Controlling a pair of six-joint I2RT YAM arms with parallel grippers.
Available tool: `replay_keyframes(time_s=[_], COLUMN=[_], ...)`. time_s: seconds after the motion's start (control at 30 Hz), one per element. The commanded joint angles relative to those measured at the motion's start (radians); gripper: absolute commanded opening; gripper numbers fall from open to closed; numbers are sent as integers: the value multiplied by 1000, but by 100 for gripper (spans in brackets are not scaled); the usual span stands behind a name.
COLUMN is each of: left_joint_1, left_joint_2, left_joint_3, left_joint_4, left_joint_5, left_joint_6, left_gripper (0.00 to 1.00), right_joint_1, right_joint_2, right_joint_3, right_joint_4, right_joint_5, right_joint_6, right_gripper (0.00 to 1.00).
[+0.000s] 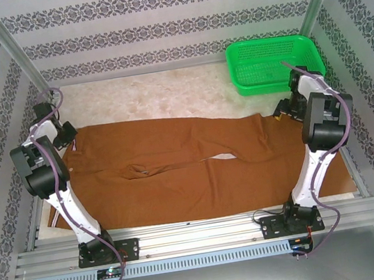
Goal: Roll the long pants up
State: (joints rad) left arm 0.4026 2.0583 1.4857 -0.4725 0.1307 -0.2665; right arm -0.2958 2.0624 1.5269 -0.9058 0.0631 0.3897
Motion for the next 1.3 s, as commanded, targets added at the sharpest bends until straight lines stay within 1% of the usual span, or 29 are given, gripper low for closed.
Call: replay_keyframes(time_s=[0.0,0.13,0.17,0.23,0.27,0.33,0.37,0.4,0.43,0.47,0.5,0.63,0.77,0.83,0.93,1.03,1.1,1.2,1.27], left_joint_1=[-25,-25,-25,-25,-25,-25,-25,-25,-25,-25,-25,-25,-26,-25,-25,-25,-25,-25,-24], left_joint_2=[5,10,10,11,10,6,4,5,4,4,3,5,7,-7,-1,40,21,-102,-151], left_joint_3=[1,6,7,13,13,12,10,13,14,14,14,11,19,11,50,152,169,83,87], left_joint_4=[-11,-15,-15,-22,-23,-25,-22,-25,-27,-28,-26,-21,-18,7,23,-35,-52,20,24], left_joint_5=[34,35,34,34,31,30,28,26,26,23,22,20,22,30,47,47,3,-88,-113], left_joint_6=[-6,-4,-2,0,1,4,5,6,9,9,9,9,-5,-22,-57,-93,-121,-139,-123], left_gripper=[0,0,0,0,0,0,0,0,0,0,0,0,0,0,0,0,0,0,0], right_joint_1=[-7,-6,-5,-6,-5,-5,0,7,10,12,15,26,31,35,37,38,40,49,50], right_joint_2=[57,63,67,79,79,85,87,93,102,108,112,85,-38,-103,-157,-153,-158,-190,-201], right_joint_3=[31,32,29,26,24,35,39,47,59,69,79,65,-8,-14,35,119,146,130,124], right_joint_4=[-38,-52,-55,-58,-58,-67,-71,-77,-85,-92,-99,-72,23,49,59,38,32,63,78], right_joint_5=[-8,-24,-36,-70,-73,-96,-93,-91,-98,-103,-93,-67,-78,-56,-46,-51,-63,-68,-74], right_joint_6=[-7,-37,-39,-52,-53,-58,-59,-61,-65,-67,-65,-49,-15,0,3,0,7,15,20], right_gripper=[80,73,73,61,57,42,42,37,23,5,0,0,0,0,0,0,0,0,0])
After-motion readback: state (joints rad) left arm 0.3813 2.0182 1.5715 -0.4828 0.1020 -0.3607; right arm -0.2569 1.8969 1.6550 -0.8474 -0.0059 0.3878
